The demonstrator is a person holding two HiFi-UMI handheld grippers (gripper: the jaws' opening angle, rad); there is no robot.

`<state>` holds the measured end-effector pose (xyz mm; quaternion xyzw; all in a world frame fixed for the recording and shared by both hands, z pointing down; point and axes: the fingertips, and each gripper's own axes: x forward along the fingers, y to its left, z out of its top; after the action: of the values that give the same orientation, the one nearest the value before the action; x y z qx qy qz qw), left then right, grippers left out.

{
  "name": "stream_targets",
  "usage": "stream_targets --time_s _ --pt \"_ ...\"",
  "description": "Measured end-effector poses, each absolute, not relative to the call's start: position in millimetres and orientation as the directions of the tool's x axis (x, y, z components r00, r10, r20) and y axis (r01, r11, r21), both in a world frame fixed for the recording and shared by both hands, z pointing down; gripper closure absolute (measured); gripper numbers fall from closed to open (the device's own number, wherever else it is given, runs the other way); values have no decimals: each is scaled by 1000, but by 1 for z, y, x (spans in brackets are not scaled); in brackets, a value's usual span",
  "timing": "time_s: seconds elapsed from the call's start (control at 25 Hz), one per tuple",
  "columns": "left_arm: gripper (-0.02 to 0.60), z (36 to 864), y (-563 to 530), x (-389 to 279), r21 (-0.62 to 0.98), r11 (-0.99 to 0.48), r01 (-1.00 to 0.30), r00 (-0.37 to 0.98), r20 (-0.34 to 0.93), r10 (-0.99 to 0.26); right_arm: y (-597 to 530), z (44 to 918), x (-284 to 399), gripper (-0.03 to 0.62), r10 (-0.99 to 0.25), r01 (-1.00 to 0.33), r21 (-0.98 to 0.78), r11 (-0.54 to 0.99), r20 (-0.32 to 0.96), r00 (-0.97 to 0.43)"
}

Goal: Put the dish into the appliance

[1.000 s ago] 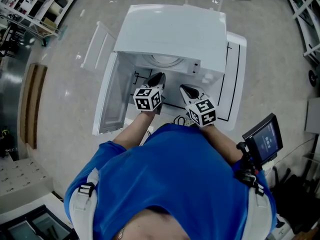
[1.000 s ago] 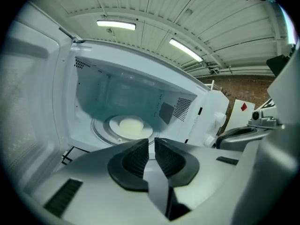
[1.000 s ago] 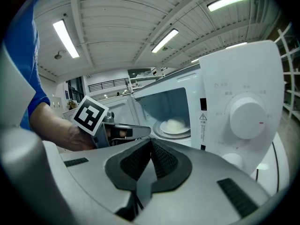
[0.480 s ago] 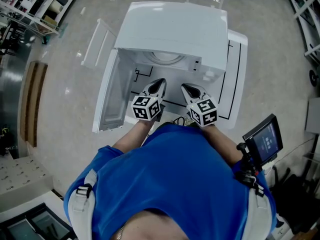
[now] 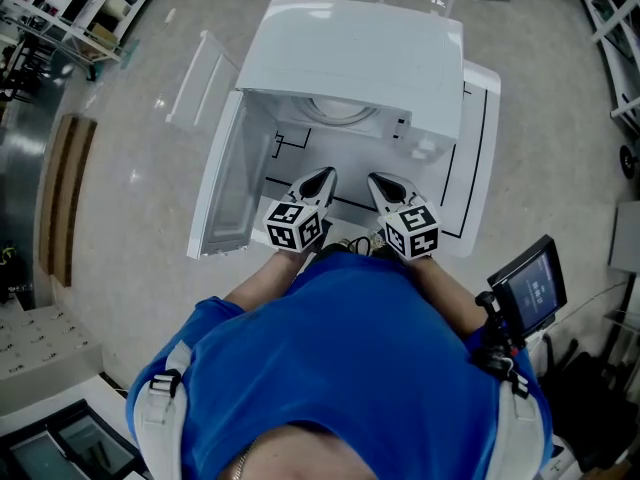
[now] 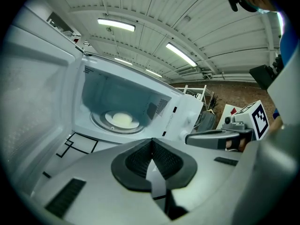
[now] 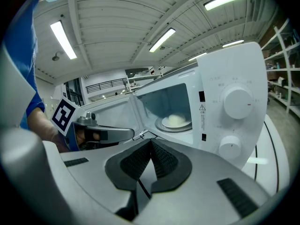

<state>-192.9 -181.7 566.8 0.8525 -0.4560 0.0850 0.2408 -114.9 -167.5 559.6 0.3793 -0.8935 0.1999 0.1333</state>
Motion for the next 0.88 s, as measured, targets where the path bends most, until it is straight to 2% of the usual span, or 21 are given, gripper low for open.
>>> stream_targets --time_s 0.88 --pt "574 566 -164 -200 356 -470 -807 583 363 -727 -150 560 -125 592 -634 -748 -258 611 407 -658"
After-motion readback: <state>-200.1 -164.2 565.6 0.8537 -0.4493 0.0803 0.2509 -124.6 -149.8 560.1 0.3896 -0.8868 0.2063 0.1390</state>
